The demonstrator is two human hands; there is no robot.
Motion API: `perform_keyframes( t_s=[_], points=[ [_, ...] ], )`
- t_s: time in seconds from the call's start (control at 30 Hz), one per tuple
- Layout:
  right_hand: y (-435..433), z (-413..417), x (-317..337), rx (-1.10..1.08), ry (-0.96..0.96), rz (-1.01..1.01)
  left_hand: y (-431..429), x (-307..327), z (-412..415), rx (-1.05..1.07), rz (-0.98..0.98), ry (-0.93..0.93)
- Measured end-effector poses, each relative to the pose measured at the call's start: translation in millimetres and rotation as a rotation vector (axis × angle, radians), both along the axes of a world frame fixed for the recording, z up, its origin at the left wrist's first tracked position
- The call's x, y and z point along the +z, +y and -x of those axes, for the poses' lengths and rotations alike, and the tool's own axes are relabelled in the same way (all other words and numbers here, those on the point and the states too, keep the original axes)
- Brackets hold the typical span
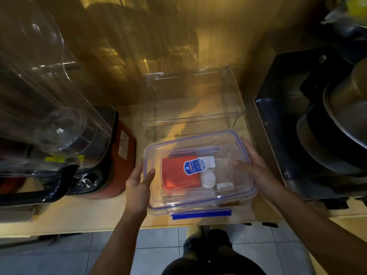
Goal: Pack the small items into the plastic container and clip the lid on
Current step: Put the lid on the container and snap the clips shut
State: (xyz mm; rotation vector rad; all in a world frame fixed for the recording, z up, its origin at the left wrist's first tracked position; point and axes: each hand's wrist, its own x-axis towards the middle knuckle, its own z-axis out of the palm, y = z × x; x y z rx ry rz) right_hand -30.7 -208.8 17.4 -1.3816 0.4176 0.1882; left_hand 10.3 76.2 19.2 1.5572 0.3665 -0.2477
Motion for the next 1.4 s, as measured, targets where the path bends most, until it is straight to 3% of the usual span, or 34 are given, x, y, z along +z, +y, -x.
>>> perform_keyframes(
  t_s=[0.2, 0.43, 0.6, 0.77, 1.17, 1.4],
  points=[
    [4, 4, -17, 0.012, 0.01, 0.18, 2, -18, 2, -0.129, -0.02, 0.051],
    [11, 16, -32, -0.018, 0.107, 0.269, 2, -36, 11, -0.207, -0.268, -0.03],
    [13, 16, -34, -0.04, 0.104, 0.291, -1, -45, 22, -0.044, -0.161, 0.064],
    [10, 2, -33, -0.034, 0.096, 0.301, -7, -40, 9, -0.067, -0.204, -0.062],
    [4, -22, -32, -0.043, 0.094, 0.458, -17, -35, -23, -0.129, -0.215, -0.063],
    [7, -14, -42, -0.059, 0.102, 0.51, -17, -38, -11, -0.264, -0.523, -0.146]
  ],
)
